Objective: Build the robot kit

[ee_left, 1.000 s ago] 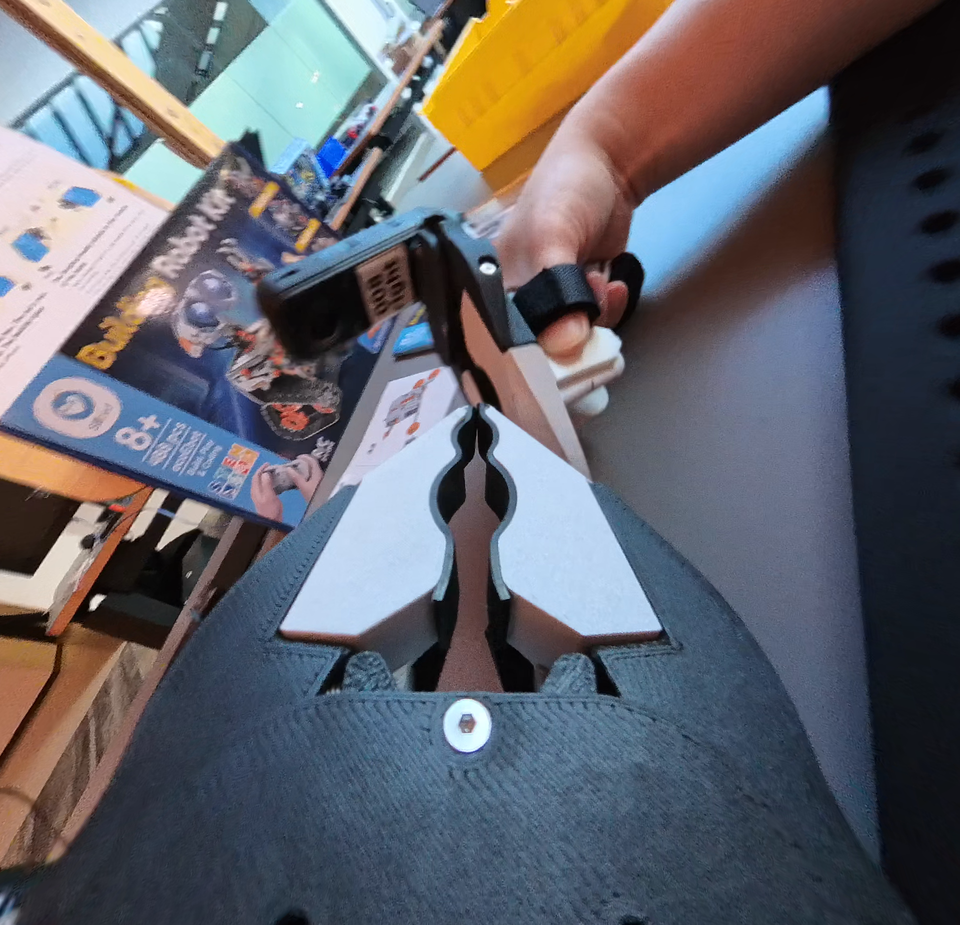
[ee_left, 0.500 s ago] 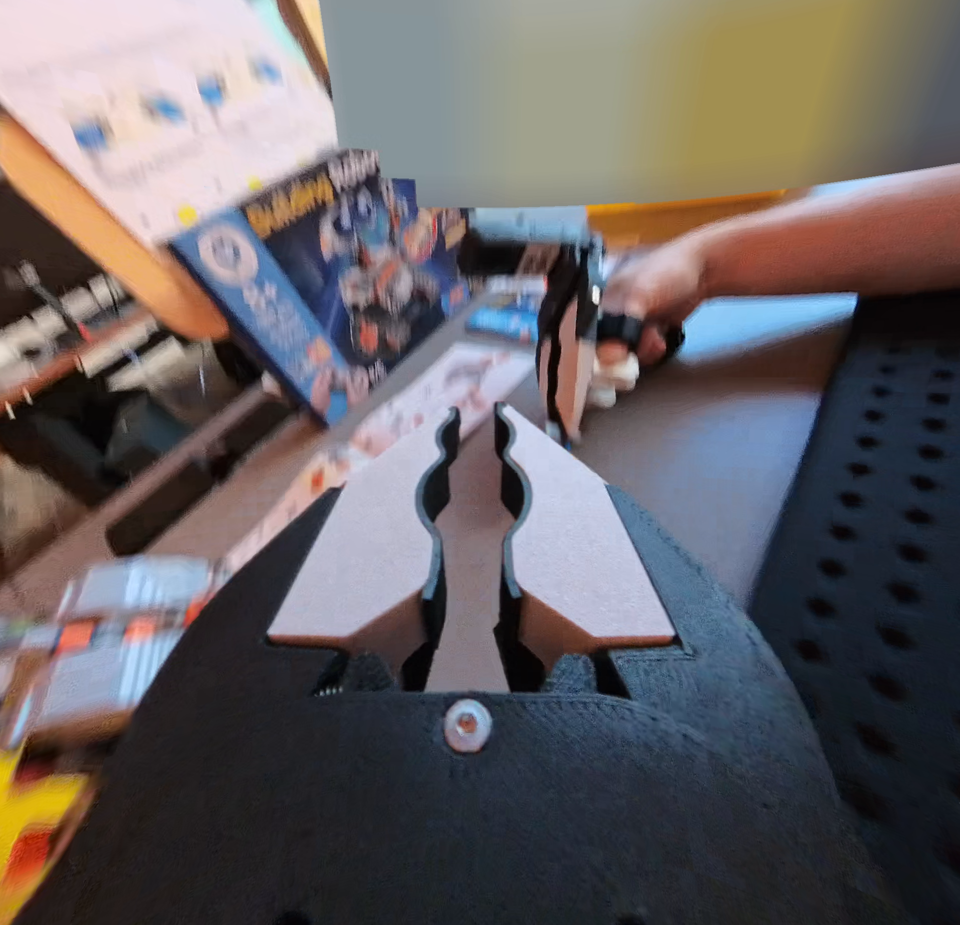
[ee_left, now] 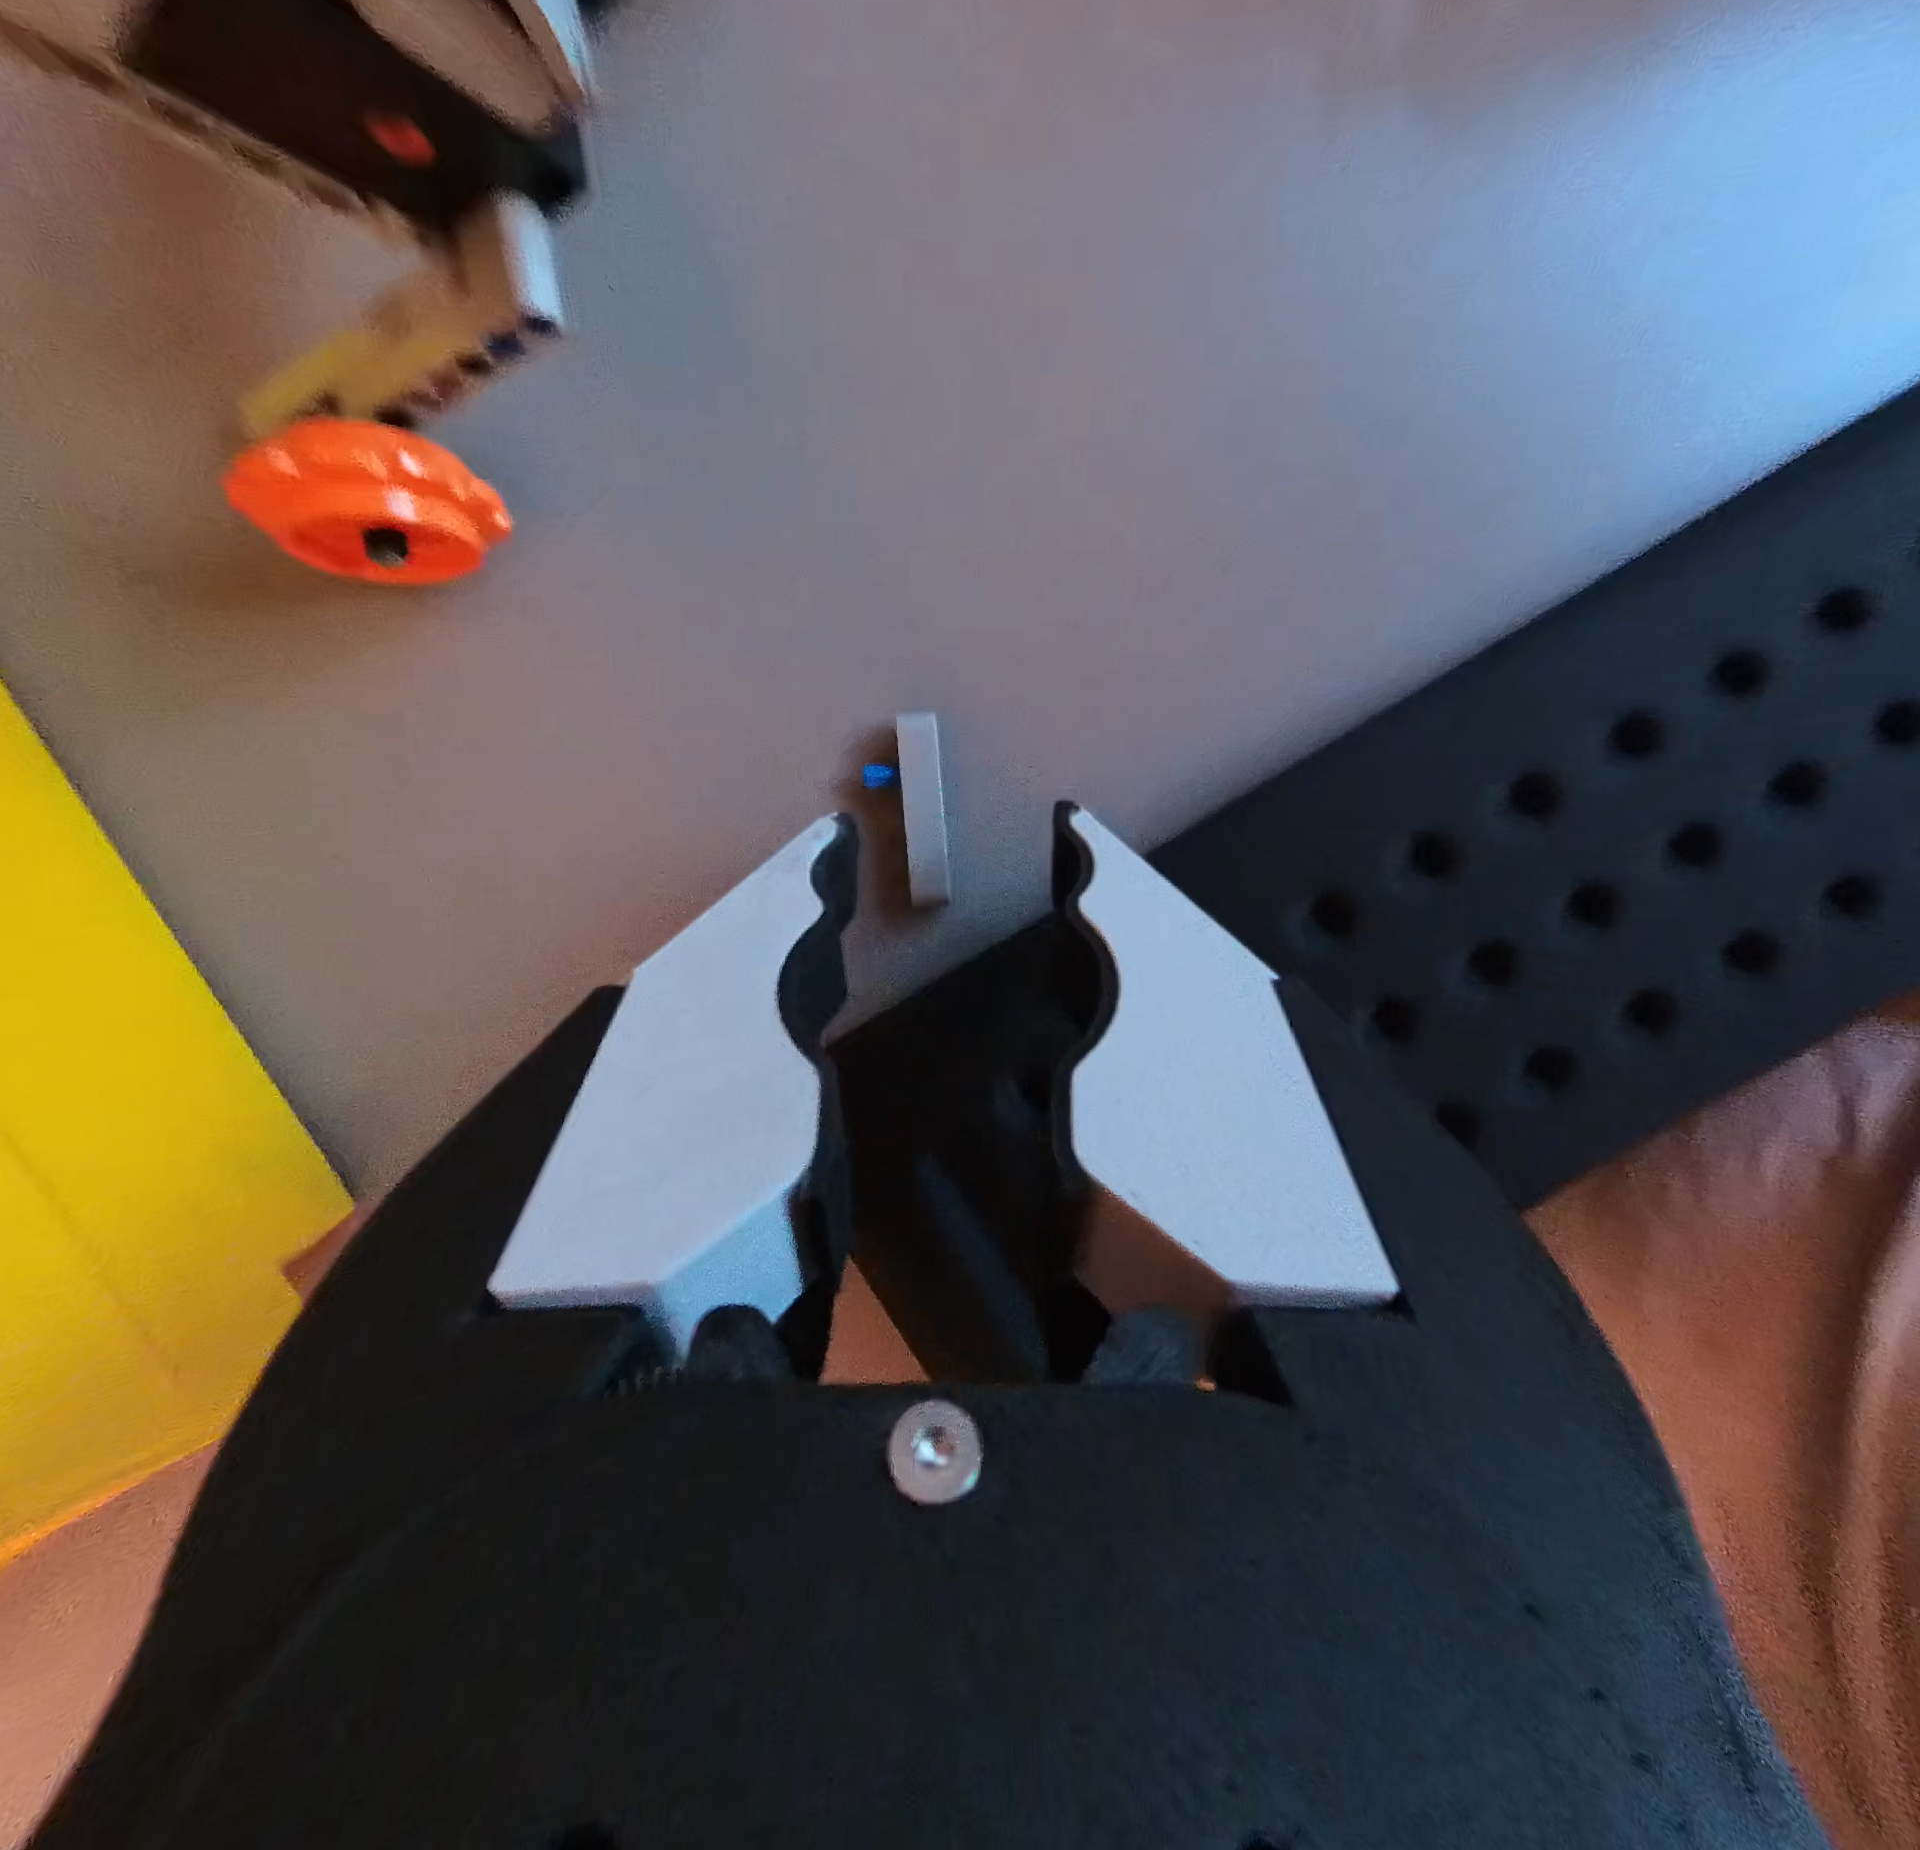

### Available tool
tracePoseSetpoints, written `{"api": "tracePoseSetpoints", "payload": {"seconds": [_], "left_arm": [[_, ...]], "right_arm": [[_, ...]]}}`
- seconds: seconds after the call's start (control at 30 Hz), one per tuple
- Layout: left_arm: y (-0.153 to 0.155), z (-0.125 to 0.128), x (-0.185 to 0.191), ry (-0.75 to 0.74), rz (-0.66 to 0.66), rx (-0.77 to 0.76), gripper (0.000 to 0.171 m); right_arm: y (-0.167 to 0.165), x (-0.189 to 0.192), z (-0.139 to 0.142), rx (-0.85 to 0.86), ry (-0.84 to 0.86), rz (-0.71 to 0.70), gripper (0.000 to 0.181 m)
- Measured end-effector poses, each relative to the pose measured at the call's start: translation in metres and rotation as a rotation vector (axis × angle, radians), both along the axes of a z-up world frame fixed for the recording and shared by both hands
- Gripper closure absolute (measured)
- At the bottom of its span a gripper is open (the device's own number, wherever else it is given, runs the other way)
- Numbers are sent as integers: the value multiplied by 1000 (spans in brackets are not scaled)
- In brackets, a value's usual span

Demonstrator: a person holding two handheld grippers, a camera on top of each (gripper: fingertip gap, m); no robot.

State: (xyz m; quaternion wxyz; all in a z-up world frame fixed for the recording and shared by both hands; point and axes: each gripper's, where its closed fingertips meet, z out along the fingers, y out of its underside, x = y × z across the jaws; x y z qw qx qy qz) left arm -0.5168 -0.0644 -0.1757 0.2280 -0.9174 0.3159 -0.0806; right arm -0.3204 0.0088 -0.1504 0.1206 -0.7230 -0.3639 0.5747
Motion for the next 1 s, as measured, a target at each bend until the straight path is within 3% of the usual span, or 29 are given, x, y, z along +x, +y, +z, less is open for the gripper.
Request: {"api": "tracePoseSetpoints", "payload": {"seconds": [0.07, 0.17, 0.27, 0.3, 0.37, 0.47, 0.5, 0.6, 0.73, 0.83, 0.93, 1.0], "left_arm": [[2, -12, -4, 70, 26, -36, 138], [4, -12, 7, 56, -5, -24, 165], [5, -12, 16, 108, -82, 0, 166], [6, -8, 29, 57, -115, 10, 166], [7, 17, 79, -213, -188, 28, 166], [14, 82, 156, -736, -299, 36, 166], [17, 94, 175, -856, -320, -7, 166], [19, 65, 219, -865, -379, -327, 166], [16, 30, 248, -792, -377, -602, 166], [16, 16, 255, -757, -372, -647, 166], [18, 9, 254, -757, -345, -677, 166], [22, 9, 252, -798, -294, -729, 166]], "right_arm": [[-1, 0, -1, 3, -8, 6, 174], [-2, 0, -1, 8, -12, 7, 174], [-4, -1, -1, 17, -14, 15, 174], [-4, -1, 2, 18, 6, 18, 174], [-2, 0, 17, 1, 81, 17, 174], [5, 13, 47, -11, 219, -9, 175], [7, 21, 53, -13, 240, -19, 175], [19, 46, 44, 41, 152, -79, 174], [35, 71, 33, 58, 70, -172, 174], [38, 78, 24, 82, 3, -179, 174], [12, 78, 18, 186, -57, 4, 174], [4, 85, 0, 300, -176, 79, 174]]}}
